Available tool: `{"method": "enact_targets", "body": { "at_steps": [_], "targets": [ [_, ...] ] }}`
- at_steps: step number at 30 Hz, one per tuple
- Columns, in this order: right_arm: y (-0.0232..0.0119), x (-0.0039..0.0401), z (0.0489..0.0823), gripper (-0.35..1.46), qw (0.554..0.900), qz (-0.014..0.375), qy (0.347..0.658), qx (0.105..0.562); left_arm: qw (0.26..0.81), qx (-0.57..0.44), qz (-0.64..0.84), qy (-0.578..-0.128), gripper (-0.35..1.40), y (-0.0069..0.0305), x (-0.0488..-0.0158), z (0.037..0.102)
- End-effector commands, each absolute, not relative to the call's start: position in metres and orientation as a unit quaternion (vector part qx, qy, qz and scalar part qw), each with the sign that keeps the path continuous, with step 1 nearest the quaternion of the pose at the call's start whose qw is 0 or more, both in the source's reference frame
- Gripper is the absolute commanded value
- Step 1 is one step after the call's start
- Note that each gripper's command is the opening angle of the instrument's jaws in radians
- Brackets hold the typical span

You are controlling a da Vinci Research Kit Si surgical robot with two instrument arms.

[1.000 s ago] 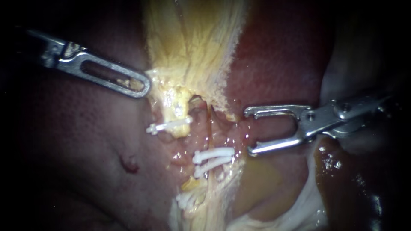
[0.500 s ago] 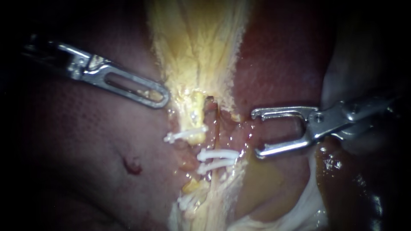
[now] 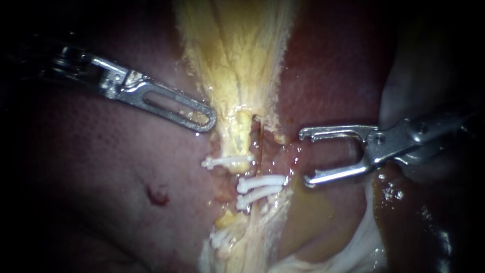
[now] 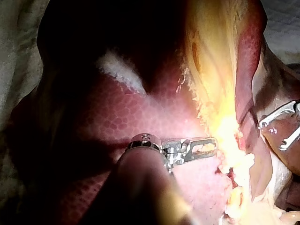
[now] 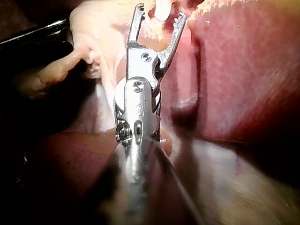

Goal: Going back second clip right tube

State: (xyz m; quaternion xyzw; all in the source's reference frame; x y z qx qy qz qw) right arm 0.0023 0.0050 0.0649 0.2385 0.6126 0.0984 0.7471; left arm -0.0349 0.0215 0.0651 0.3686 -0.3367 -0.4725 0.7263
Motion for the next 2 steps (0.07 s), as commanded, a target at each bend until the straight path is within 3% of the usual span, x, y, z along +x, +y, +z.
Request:
{"method": "enact_targets", "body": {
  "at_steps": [1, 2],
  "targets": [
    [0.0051, 0.0024, 0.0649, 0.50, 0.747, 0.099, 0.613, 0.238, 0.726, 0.369, -0.473, -0.337, -0.35, 0.0215, -0.0348, 0.0650],
    [0.0051, 0.0024, 0.0649, 0.50, 0.747, 0.099, 0.613, 0.238, 0.726, 0.369, -0.473, -0.337, -0.35, 0.0215, -0.0348, 0.0650]
  ]
}}
